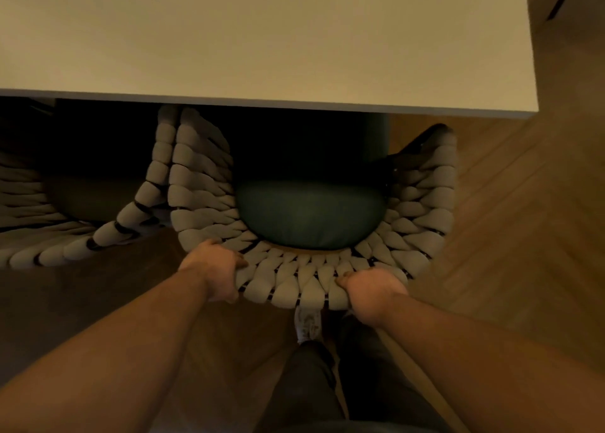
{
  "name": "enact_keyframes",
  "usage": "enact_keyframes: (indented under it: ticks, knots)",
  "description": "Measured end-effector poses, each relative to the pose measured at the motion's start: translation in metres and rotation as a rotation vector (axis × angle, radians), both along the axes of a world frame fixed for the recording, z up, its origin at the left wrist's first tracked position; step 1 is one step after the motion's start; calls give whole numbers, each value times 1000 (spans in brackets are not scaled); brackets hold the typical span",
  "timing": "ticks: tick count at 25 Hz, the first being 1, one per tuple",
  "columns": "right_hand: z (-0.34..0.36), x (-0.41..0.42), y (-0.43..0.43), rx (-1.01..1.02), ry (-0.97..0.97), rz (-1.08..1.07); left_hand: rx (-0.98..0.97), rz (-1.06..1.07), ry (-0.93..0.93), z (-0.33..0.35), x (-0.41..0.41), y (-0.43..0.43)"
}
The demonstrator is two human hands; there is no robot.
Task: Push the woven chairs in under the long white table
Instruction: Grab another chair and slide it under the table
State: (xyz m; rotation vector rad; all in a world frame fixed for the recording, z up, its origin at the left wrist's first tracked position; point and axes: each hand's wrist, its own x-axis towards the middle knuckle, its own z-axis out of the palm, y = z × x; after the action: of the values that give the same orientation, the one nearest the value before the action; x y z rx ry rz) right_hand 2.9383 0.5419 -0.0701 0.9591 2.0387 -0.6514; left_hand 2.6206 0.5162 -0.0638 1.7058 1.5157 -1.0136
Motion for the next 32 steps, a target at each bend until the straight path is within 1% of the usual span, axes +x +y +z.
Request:
enact_keyframes:
  ticks: [2,7,12,14,17,20,23,25,27,29,32]
  knots:
    - [0,5,21,-1,-2,2,20,33,9,-5,4,10]
    - [-1,10,57,5,-6,46,97,9,32,0,15,32]
    - [-2,4,57,-9,-24,60,46,53,9,-1,12,36]
    - [1,3,51,35,-37,63,24,68,-6,-3,10,34]
    - [8,6,38,114,-52,24,-6,24,-9,3,12,36]
    - [30,13,31,128,-13,-84,-64,62,-29,21,16,44]
    - [64,22,32,118,83,-323,-61,170,-112,43,19,55]
    - [84,32,33,126,123,-507,-1,201,-180,57,20,65]
    - [103,44,36,168,154,-648,87,250,-236,72,23,79]
    - [121,60,43,219,168,-741,198,263,-279,89,34,99]
    - [147,93,55,313,214,-869,307,207,-352,119,74,134]
